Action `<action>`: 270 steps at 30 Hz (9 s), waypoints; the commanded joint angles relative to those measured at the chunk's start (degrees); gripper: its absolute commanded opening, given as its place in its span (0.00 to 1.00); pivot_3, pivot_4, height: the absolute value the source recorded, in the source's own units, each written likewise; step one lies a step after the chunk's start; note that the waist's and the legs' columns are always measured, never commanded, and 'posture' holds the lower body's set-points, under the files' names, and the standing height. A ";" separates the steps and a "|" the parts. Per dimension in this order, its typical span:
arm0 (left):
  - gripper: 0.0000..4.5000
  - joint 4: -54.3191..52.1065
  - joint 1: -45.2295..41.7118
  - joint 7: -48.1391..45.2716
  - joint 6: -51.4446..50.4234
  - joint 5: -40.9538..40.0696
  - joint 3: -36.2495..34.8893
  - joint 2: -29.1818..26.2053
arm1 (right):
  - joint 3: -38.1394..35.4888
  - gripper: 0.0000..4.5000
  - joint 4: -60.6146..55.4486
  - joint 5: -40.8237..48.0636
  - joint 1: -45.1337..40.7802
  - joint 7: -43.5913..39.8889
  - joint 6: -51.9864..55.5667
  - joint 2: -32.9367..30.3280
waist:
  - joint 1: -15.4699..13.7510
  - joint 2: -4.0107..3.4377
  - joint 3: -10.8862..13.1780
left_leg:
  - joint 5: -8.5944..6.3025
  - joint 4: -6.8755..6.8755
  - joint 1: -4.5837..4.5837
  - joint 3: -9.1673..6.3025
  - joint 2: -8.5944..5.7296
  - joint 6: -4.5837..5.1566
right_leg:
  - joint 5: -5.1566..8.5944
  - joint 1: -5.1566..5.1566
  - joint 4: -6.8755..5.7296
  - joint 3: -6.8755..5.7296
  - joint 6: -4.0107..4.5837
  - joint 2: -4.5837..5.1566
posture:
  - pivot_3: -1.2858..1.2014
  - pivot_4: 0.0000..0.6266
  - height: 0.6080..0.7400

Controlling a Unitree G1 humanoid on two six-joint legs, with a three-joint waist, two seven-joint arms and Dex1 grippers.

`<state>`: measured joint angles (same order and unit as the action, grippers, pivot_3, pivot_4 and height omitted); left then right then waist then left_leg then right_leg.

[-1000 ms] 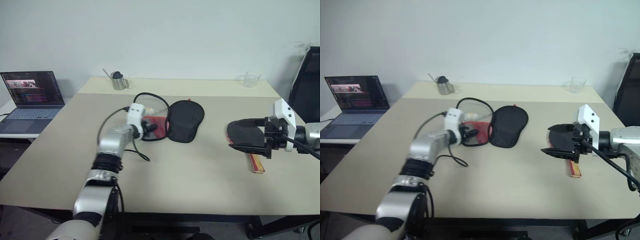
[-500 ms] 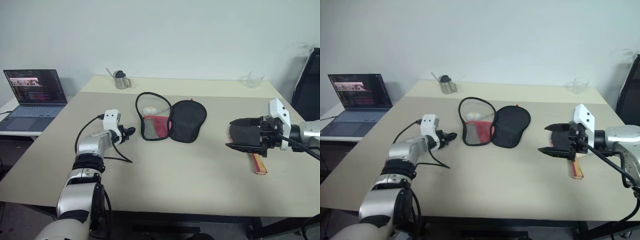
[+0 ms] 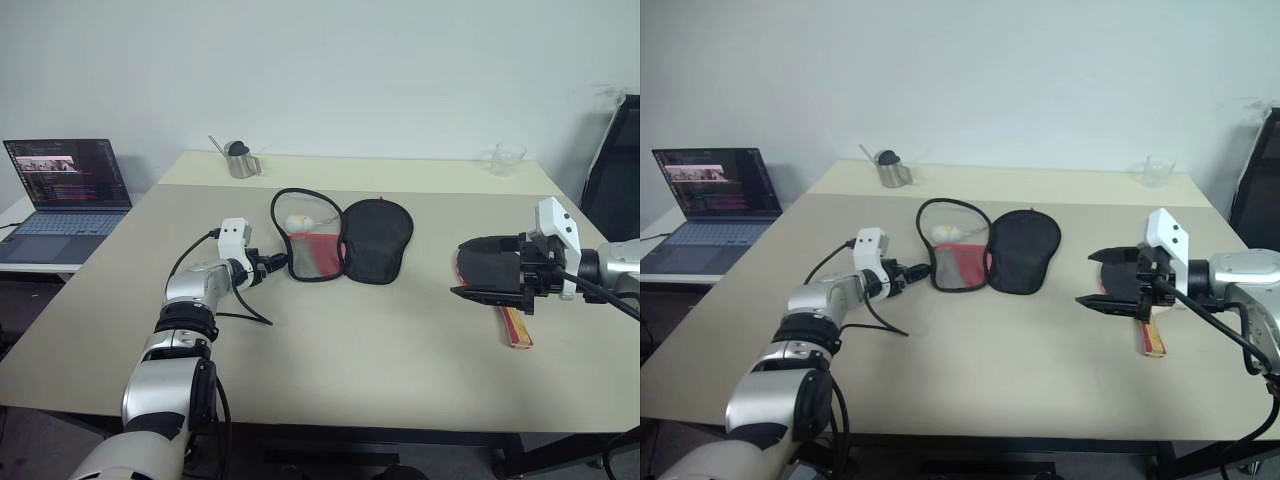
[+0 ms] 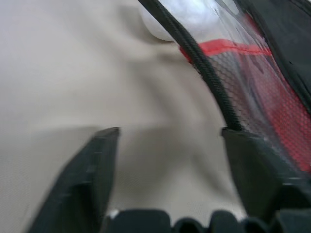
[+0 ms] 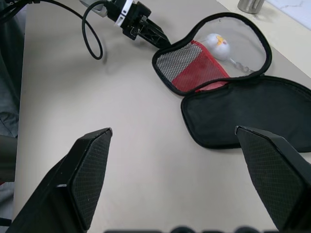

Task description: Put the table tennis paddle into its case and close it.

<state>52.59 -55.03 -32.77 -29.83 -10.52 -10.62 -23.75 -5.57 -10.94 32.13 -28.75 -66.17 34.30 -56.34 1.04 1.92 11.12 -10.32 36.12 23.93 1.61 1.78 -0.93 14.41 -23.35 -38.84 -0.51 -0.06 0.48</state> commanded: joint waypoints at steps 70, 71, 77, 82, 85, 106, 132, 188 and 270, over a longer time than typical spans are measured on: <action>1.00 -54.47 15.81 -28.12 -7.54 -15.29 13.36 -11.69 | -13.91 0.25 12.78 -13.98 -3.19 52.16 43.09 24.13 | 0.76 0.02 0.00 | 0.03 -0.10 0.68 0.01 0.04 0.10 | 0.14 -0.73 -0.10 0.03 0.15 -0.32 | 0.52 0.24 1.00; 1.00 -54.40 15.79 -27.98 -7.49 -15.29 13.29 -11.70 | -13.68 0.24 12.89 -14.07 -3.53 52.04 42.89 23.79 | 0.77 0.02 0.00 | 0.03 -0.09 0.68 0.02 0.04 0.10 | 0.14 -0.72 -0.10 0.05 0.14 -0.32 | 0.52 0.24 1.00; 1.00 -54.38 15.78 -27.75 -7.22 -15.76 12.44 -12.26 | -12.97 0.24 12.49 -13.76 -10.05 50.70 42.85 19.89 | 0.81 -0.01 0.01 | 0.04 -0.06 0.68 0.05 0.03 0.13 | 0.08 -0.77 -0.11 0.14 0.07 -0.31 | 0.52 0.24 1.00; 1.00 -52.99 15.42 -27.05 -6.52 -15.20 11.23 -13.26 | -12.24 0.24 12.50 -13.35 -18.87 50.88 43.78 18.96 | 0.88 -0.08 0.06 | 0.04 -0.13 0.72 0.05 0.01 0.13 | 0.09 -0.87 -0.08 0.16 0.08 -0.34 | 0.52 0.24 1.00; 1.00 -52.06 15.54 -25.68 -6.29 -14.66 9.92 -14.18 | -12.69 0.24 12.83 -13.58 -26.09 53.14 43.55 21.79 | 0.87 -0.09 0.06 | 0.04 -0.16 0.77 0.05 0.03 0.13 | 0.13 -0.92 -0.08 0.08 0.16 -0.34 | 0.52 0.24 1.00; 1.00 -65.59 27.45 -20.12 -12.71 -18.78 3.21 -18.92 | -13.10 0.24 55.32 -17.24 -47.68 72.89 7.94 53.84 | 0.78 -0.09 0.07 | 0.04 -0.23 0.94 0.07 0.34 0.12 | 0.10 -1.03 -0.05 0.06 0.25 -0.21 | 0.52 0.24 1.00; 1.00 -77.98 35.25 -11.92 -20.66 -24.69 -2.62 -21.85 | -11.70 0.24 79.18 -18.72 -49.29 74.08 -11.44 58.09 | 0.84 -0.09 0.07 | 0.04 -0.20 0.90 0.06 0.50 0.12 | 0.09 -1.03 -0.06 0.04 0.29 -0.32 | 0.52 0.24 1.00; 1.00 -82.30 38.40 -7.50 -22.61 -28.89 -3.90 -24.11 | -10.64 0.75 82.89 -23.08 -47.31 77.03 -17.37 58.42 | 0.84 -0.09 0.07 | 0.04 -0.20 0.87 0.04 0.54 0.11 | 0.09 -1.03 -0.05 0.05 0.34 -0.34 | 0.52 0.24 1.00; 0.13 -16.98 8.90 -1.02 -3.02 4.36 9.96 -7.98 | -5.92 1.00 31.61 -21.63 -29.27 61.53 19.37 41.05 | -0.05 -0.07 0.06 | 0.05 -0.10 0.94 0.36 0.78 0.08 | -0.08 -1.11 -0.07 0.02 0.48 -0.51 | 0.52 0.24 1.00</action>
<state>34.24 -44.54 -36.38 -33.11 -5.91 0.57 -32.76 -11.09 22.38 10.26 -56.61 -4.65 54.47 -14.64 0.99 1.85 11.18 -10.26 36.05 24.87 1.95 2.57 -0.84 14.32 -24.44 -38.91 -0.52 0.39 -0.04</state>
